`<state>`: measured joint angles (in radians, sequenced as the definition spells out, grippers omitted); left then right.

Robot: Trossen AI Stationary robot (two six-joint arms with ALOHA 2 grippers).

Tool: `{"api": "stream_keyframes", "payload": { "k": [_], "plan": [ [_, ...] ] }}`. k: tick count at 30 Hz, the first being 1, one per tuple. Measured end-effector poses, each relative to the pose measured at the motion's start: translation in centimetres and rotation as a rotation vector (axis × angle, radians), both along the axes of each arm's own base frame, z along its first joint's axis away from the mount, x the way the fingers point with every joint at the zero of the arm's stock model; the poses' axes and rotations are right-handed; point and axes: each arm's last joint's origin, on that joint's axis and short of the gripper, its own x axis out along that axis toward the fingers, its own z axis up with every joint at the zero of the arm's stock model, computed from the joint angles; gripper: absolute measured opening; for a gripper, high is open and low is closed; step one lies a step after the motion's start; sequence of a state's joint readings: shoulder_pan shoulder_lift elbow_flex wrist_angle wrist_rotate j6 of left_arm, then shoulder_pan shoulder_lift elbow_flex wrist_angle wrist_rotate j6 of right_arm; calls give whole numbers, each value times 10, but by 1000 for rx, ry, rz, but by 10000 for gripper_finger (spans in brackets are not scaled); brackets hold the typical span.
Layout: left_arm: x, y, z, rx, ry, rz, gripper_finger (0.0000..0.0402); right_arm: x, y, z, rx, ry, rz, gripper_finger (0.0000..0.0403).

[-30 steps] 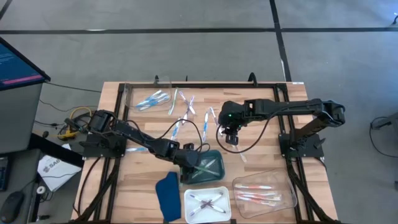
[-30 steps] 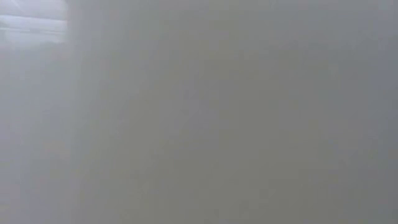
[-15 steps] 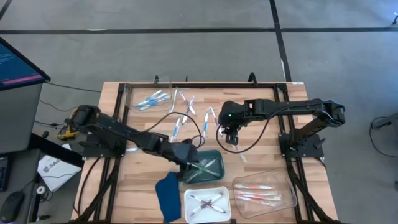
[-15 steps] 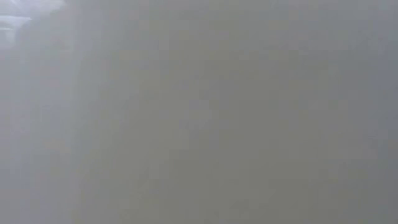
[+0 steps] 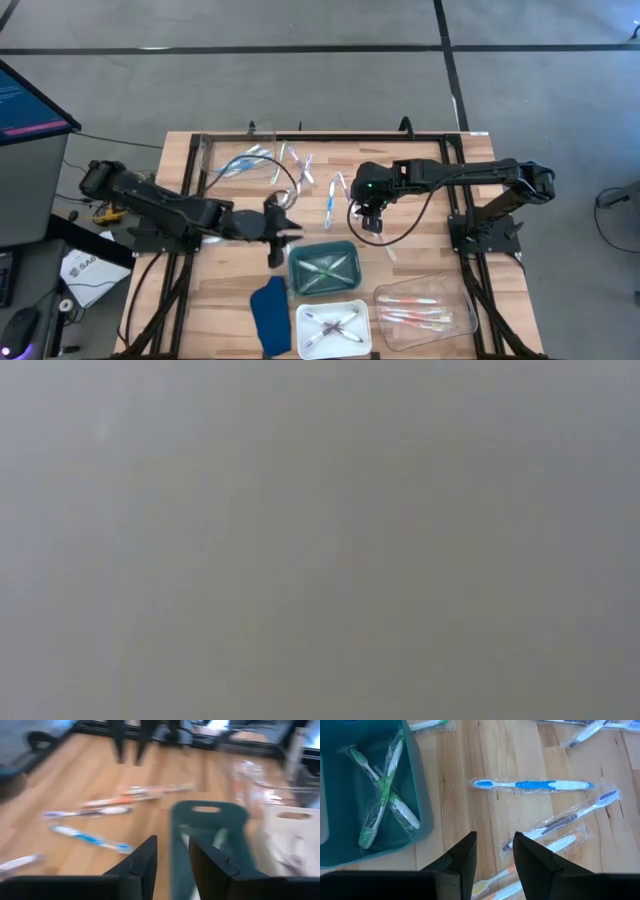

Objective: Pick & Place Toothbrushes
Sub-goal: Put the blue toothbrush into the top transparent bin

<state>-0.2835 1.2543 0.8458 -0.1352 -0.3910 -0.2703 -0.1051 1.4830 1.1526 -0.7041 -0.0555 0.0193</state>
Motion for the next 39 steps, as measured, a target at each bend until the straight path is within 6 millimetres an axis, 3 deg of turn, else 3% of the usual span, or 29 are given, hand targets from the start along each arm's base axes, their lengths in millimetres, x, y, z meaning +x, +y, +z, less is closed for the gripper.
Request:
{"api": "stream_keyframes", "payload": {
  "k": [9,19,27,39],
  "plan": [
    [-30,30,-36,-59,46,202,87,0,0,0,0,-3,0,120],
    [-50,37,-80,-96,200,236,85,0,0,0,0,-2,0,120],
    [-73,40,-97,-81,499,233,85,0,0,0,3,-3,-5,120],
    [-92,39,-106,-222,733,253,85,1,0,1,2,-17,-7,120]
  ]
}}
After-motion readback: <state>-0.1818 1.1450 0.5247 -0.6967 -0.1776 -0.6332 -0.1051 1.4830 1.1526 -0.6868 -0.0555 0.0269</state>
